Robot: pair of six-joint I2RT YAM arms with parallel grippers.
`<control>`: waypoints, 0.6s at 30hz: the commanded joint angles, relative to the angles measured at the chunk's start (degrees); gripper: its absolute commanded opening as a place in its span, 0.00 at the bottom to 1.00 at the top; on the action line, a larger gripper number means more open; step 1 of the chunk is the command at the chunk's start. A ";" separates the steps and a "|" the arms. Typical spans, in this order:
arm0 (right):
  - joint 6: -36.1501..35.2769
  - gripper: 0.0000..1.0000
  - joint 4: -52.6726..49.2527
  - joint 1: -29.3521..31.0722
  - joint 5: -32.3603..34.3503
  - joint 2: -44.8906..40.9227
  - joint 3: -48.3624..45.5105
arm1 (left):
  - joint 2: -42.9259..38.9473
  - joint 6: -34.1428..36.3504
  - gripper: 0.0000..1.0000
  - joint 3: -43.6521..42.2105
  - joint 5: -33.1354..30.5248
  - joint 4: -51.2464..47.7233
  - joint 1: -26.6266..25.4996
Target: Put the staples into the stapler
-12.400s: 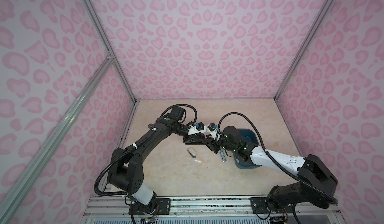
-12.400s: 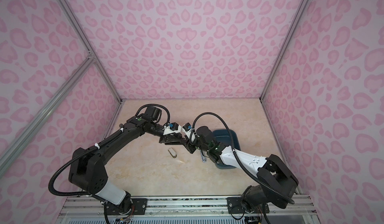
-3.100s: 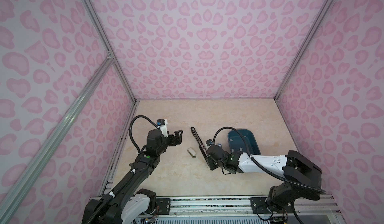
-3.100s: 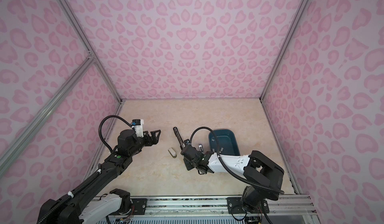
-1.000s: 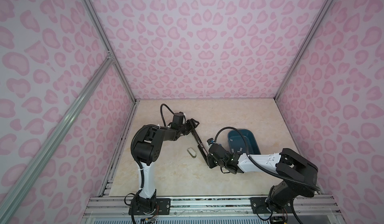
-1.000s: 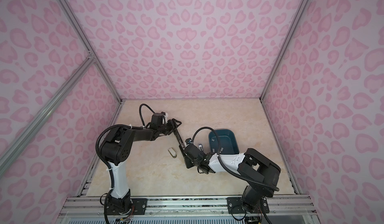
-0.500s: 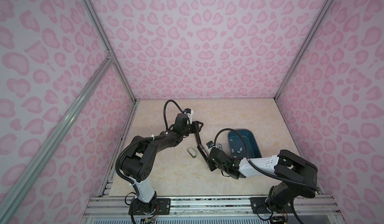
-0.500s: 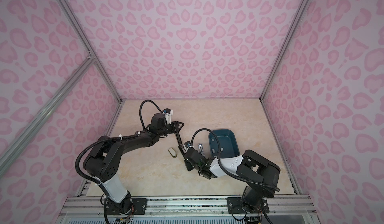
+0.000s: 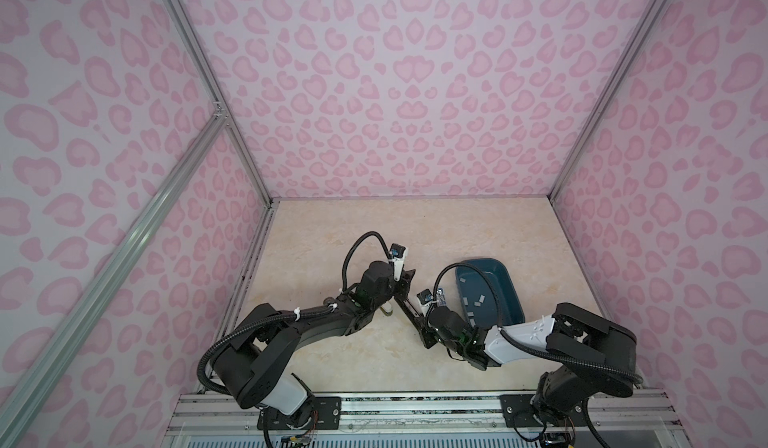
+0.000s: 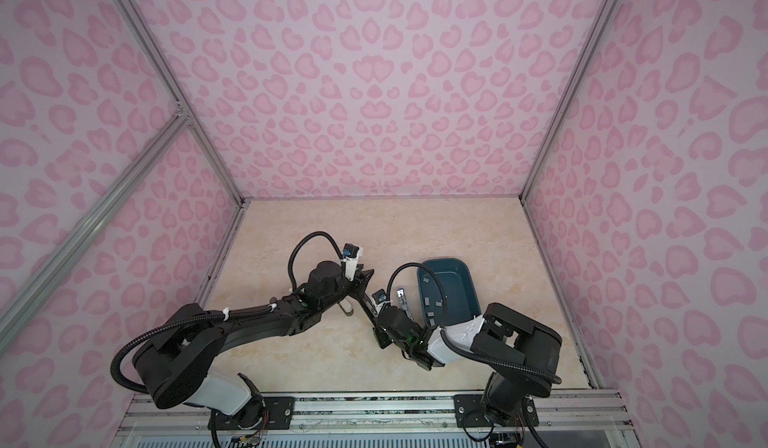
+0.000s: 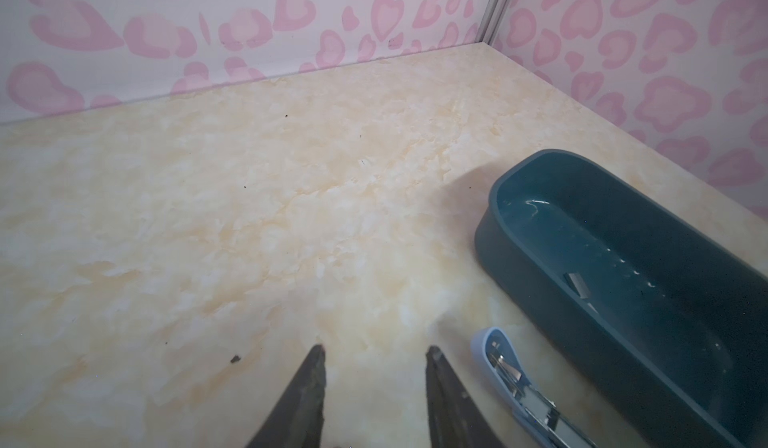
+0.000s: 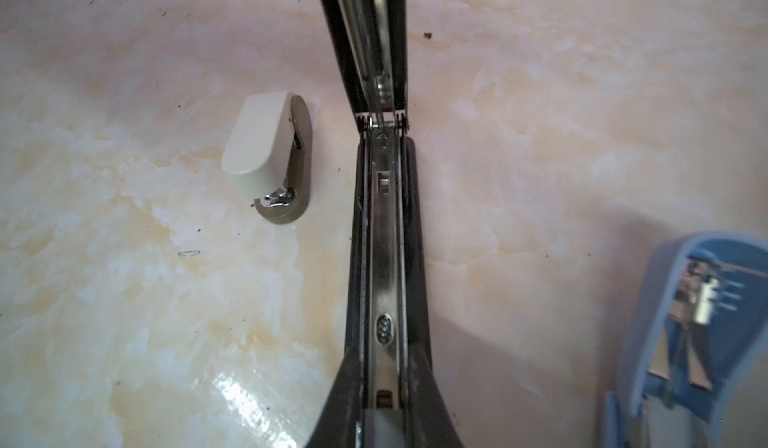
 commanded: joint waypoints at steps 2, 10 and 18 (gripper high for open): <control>0.55 0.00 11.12 0.45 5.23 1.36 -3.19 | -0.47 5.41 0.40 -2.07 -6.82 4.04 -3.85; -0.14 0.02 24.57 2.99 7.46 5.32 -7.67 | -0.32 8.03 0.43 -3.04 -7.71 3.63 -6.62; 0.01 0.03 31.19 4.31 9.83 7.54 -10.10 | 1.51 9.39 0.45 -3.53 -6.16 4.68 -8.65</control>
